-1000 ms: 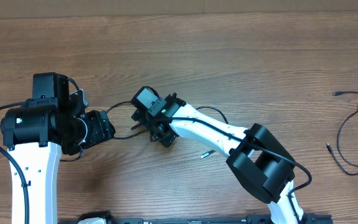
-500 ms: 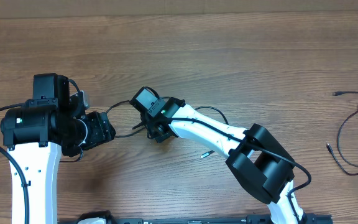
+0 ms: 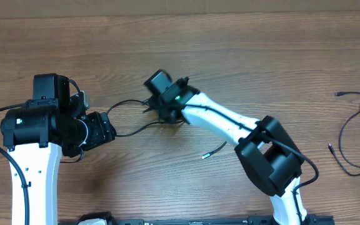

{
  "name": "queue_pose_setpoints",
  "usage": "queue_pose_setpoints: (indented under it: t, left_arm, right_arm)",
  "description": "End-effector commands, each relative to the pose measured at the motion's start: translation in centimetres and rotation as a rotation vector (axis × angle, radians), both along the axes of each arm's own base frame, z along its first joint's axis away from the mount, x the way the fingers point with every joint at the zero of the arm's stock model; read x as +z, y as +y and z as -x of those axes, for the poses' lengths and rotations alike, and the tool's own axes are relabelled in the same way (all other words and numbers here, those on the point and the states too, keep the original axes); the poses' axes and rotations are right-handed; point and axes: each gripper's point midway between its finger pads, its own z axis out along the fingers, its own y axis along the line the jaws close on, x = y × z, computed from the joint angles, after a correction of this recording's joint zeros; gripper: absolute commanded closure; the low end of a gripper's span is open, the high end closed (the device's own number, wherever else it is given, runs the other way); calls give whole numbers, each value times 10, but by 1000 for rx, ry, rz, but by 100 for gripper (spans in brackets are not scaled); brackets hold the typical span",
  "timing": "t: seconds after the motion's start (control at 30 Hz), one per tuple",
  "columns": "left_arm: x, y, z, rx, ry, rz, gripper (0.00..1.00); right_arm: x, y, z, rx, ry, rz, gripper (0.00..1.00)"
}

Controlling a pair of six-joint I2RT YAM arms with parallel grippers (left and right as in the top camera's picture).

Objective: Untangle cables

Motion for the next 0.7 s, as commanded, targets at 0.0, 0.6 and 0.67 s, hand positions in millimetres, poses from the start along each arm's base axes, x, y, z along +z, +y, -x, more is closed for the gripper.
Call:
queue_pose_setpoints:
  t: [0.0,0.6,0.67]
  left_arm:
    - [1,-3,-2,7,-7,12,30]
    - [0,-3,0,-4,-2,10,30]
    - [0,-3,0,-4,-2,9,30]
  right_arm:
    - [13,14,9,70,50,-100,5]
    - [34,47,18,162,-96,-93,0]
    - [42,47,15,194,-135,-85,0]
